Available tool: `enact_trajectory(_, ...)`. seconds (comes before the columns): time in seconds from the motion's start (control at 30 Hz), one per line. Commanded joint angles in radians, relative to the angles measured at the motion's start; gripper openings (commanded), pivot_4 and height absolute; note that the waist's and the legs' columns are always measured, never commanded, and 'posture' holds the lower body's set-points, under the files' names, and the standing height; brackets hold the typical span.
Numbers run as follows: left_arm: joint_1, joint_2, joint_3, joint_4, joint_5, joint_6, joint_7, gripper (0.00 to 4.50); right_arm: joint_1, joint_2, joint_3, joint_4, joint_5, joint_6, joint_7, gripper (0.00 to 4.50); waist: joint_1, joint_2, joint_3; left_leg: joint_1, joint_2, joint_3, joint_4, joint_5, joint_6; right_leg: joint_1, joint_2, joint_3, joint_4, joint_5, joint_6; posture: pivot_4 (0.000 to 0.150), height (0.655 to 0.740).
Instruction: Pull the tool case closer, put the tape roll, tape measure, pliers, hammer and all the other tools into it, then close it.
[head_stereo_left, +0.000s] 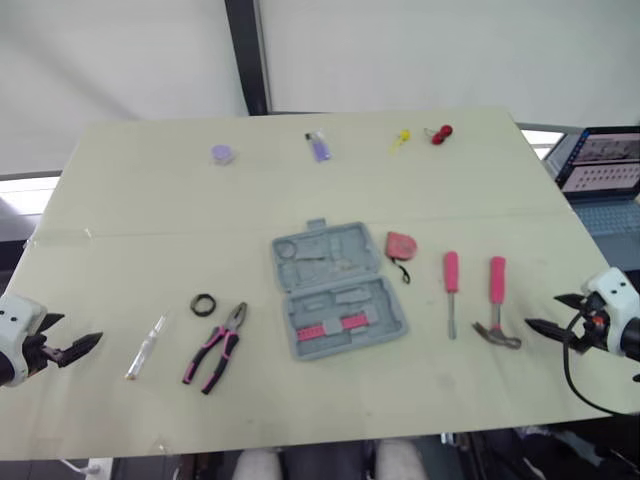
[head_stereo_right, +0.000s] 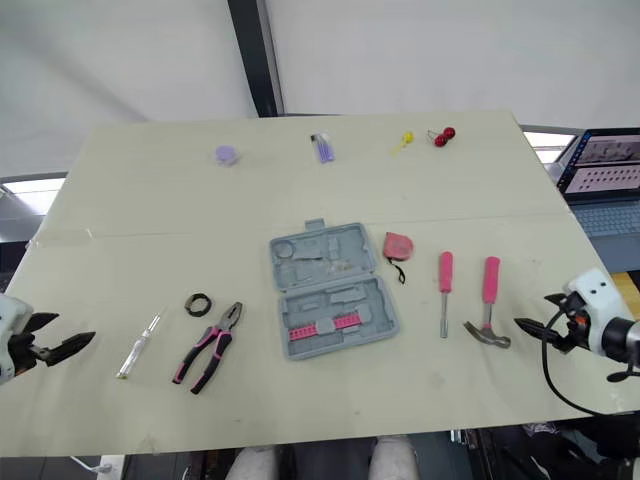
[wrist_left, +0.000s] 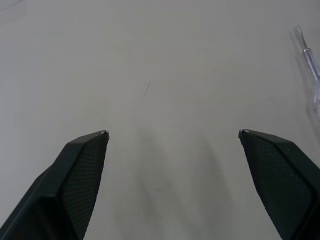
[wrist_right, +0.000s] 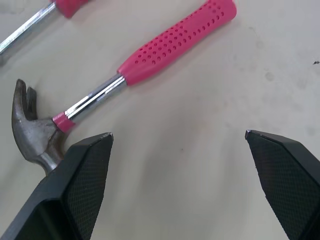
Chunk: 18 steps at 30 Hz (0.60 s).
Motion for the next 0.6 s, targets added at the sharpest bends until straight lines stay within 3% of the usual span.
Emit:
enact_trajectory(0.03,-0.006,0.002,-0.01,-0.107,0.0,0.012,-0.01,4.46,-0.043,0.012,-0.04,-0.139,0.093,0.113,0.022,4.5,0.0,0.0,0.0,0.0,0.0,0.0,0.0,0.0,0.0,0.0,0.0,0.0,0.0,0.0,0.0,0.15,0.74)
enact_trajectory(0.3,-0.08,-0.081,-0.187,-0.658,-0.099,0.36,-0.024,4.46,-0.127,0.129,0.096,-0.528,0.163,0.354,-0.003,4.5,0.011,-0.001,-0.001,-0.002,0.0,-0.001,0.004,0.0,0.0,0.0,-0.001,0.0,0.003,0.0,0.0,0.15,0.74)
enact_trajectory(0.33,-0.099,-0.094,-0.216,-0.697,-0.097,0.39,-0.017,4.23,-0.141,0.144,0.117,-0.554,0.157,0.361,-0.008,4.5,0.011,-0.001,-0.001,-0.002,0.0,-0.001,0.004,0.0,0.0,0.0,0.0,0.0,0.003,0.0,0.0,0.15,0.74)
enact_trajectory(0.4,-0.154,-0.138,-0.291,-0.752,-0.095,0.446,-0.008,3.71,-0.173,0.189,0.169,-0.596,0.145,0.364,-0.02,3.96,0.01,-0.001,-0.001,-0.001,0.0,-0.001,0.004,0.0,0.0,0.0,0.0,0.0,0.003,0.0,0.0,0.15,0.74)
enact_trajectory(0.43,-0.185,-0.171,-0.318,-0.759,-0.091,0.458,0.005,3.21,-0.19,0.21,0.19,-0.602,0.141,0.369,-0.026,3.61,0.009,-0.001,-0.001,-0.001,0.0,-0.001,0.004,0.0,0.0,0.0,0.0,0.0,0.003,0.0,0.0,0.15,0.74)
enact_trajectory(0.6,-0.295,-0.284,-0.461,-0.723,-0.02,0.474,0.027,0.63,-0.259,0.277,0.307,-0.528,0.035,0.297,-0.054,1.06,0.009,-0.001,-0.001,-0.001,0.0,-0.001,0.006,0.0,0.0,-0.001,0.0,0.0,0.003,0.0,0.0,0.15,0.74)
